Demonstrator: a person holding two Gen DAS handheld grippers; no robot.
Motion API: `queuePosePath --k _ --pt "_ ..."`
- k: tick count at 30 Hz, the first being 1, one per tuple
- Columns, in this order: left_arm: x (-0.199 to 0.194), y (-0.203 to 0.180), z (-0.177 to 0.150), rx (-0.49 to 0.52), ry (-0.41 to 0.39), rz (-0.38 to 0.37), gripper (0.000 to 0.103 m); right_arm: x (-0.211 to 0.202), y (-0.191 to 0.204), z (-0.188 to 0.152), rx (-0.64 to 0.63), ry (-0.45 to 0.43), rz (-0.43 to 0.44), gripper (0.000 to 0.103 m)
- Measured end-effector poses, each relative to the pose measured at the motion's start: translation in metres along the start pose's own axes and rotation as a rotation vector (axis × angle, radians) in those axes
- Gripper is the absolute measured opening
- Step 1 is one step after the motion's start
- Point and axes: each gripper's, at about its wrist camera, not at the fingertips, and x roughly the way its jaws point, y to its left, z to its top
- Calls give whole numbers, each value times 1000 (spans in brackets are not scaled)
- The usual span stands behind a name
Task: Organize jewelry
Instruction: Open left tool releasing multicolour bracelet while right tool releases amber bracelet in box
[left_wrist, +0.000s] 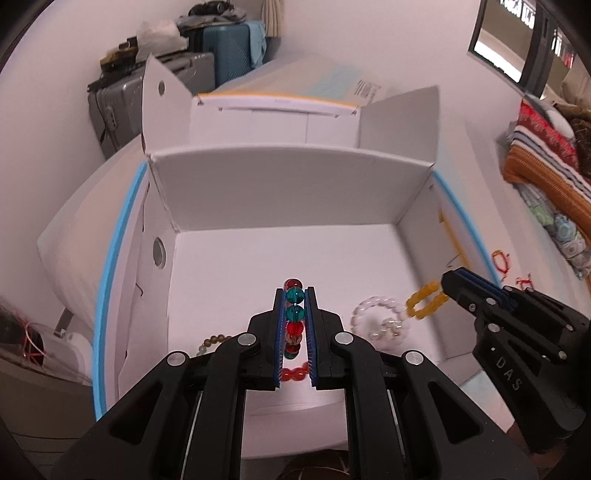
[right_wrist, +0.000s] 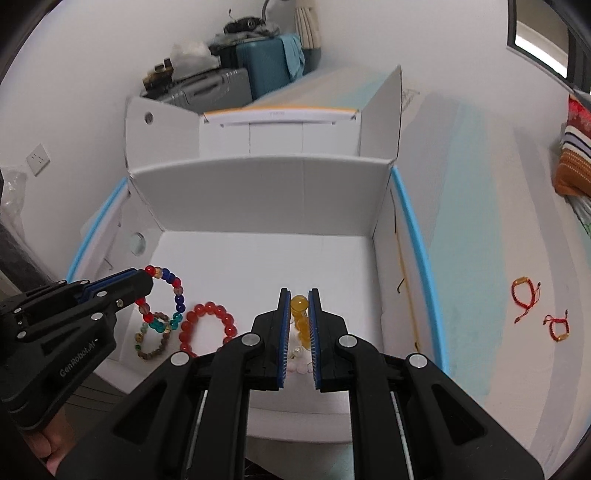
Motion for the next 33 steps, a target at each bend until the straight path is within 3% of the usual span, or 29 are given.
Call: queuePosePath --k 11,20,21,23,25,26,33 --pt "42 14 -3 12 109 67 10 42 3 -2 7 114 -18 9" --pt "38 19 -5 -6 99 74 13 49 8 -8 11 139 -11 12" --pt "37 19 -4 -6 97 75 15 49 7 -7 11 138 -6 12" --pt "31 18 -6 -10 79 83 32 43 6 -7 13 125 9 16" --pt "23 16 -6 -12 55 96 44 33 5 -6 12 95 3 34" --pt "21 15 -5 -12 47 98 51 26 3 -5 12 74 -2 38" --pt "5 -1 -5 -2 9 109 73 -18 -10 -5 8 -22 -37 65"
